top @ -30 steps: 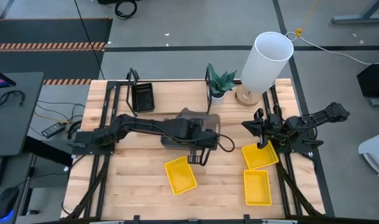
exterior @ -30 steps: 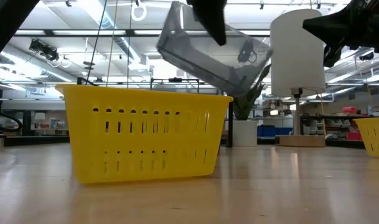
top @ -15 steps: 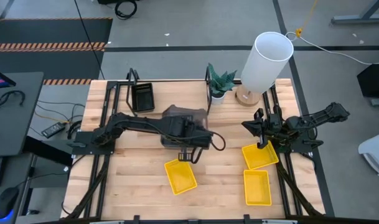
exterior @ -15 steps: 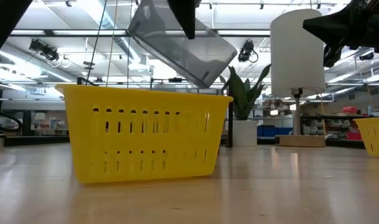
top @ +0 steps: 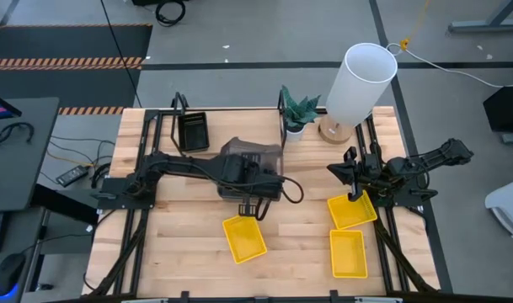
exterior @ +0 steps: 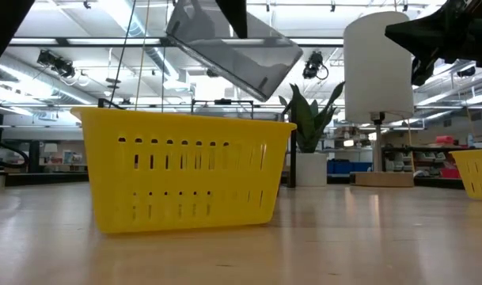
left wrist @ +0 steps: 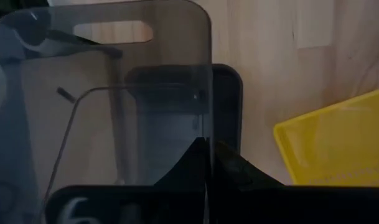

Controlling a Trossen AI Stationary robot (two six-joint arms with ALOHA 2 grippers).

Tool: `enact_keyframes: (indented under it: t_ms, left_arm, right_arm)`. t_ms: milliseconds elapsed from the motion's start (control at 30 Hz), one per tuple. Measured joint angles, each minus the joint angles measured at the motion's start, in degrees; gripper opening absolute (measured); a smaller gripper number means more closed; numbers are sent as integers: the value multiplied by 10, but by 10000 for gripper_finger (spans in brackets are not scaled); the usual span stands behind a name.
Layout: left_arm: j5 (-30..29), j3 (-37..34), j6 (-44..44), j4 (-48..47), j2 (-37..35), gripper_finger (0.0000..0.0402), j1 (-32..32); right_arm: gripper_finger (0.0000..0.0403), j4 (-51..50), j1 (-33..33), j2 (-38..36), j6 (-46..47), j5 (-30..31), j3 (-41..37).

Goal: Stack baskets on shelf by color
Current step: Stack the right gray bin on the stacked gray bins

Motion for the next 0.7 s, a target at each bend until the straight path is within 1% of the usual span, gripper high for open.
enact_keyframes:
  t_ms: [200, 433, 700]
  left_arm:
    - [-2, 0, 18, 3, 0, 9, -6]
    - [-29, 0, 31, 11, -15, 9, -15]
    - [-33, 0, 35, 23, -71, 9, -1]
  right_arm:
    - [12, 0, 0, 0, 0, 0, 0]
    - [12, 0, 0, 0, 0, 0, 0]
    - [12, 0, 0, 0, 0, 0, 0]
